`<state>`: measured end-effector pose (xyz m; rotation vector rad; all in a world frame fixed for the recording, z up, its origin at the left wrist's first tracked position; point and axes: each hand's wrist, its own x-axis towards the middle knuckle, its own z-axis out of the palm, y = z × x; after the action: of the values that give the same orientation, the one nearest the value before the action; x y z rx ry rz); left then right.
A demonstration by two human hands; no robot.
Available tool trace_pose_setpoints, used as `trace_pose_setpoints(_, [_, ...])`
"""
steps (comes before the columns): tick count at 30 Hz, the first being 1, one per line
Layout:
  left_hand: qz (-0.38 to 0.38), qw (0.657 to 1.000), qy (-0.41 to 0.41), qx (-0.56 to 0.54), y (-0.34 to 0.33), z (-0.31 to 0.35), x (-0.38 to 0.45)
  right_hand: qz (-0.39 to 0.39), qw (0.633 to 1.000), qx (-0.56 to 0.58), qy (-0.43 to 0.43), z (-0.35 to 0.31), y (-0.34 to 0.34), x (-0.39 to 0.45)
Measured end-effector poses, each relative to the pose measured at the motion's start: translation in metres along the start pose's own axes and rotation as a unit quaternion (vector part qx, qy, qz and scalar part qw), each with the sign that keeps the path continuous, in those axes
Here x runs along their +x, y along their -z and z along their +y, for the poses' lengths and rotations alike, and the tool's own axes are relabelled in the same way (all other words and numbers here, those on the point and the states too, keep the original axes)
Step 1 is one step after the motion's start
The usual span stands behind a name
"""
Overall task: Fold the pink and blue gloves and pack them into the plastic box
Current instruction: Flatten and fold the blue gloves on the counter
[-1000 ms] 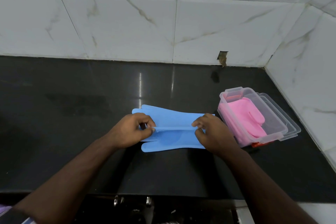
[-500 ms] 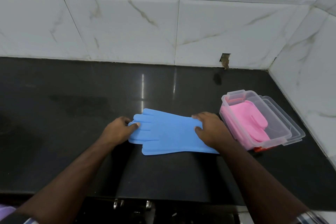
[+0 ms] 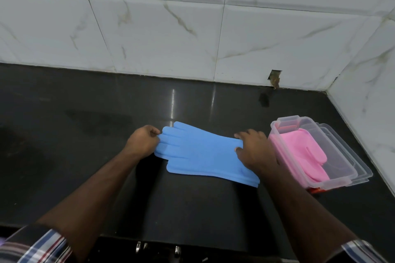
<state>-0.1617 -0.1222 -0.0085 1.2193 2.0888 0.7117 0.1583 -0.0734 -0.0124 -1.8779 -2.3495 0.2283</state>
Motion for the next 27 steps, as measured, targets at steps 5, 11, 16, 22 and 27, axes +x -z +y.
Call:
trace_pose_setpoints(5, [0.024, 0.999, 0.035, -0.007, -0.004, -0.005, 0.004, -0.095, 0.976, 0.191, 0.049, -0.035, -0.002, -0.014])
trace_pose_setpoints(11, [0.044, 0.998, 0.038, -0.031, -0.001, -0.004, 0.002, -0.167, 0.961, 0.186, 0.118, -0.054, -0.010, -0.025])
trace_pose_setpoints(16, [0.051, 0.993, 0.052, -0.094, 0.002, 0.001, -0.002, -0.171, 0.964, 0.149, 0.136, -0.052, -0.011, -0.027])
trace_pose_setpoints(22, [0.021, 0.991, 0.066, -0.113, 0.000, 0.001, -0.003, -0.167, 0.965, 0.131, 0.155, -0.050, -0.014, -0.031])
trace_pose_setpoints(27, [-0.034, 0.994, 0.039, -0.092, 0.003, -0.007, -0.005, -0.150, 0.968, 0.144, 0.138, -0.048, -0.014, -0.031])
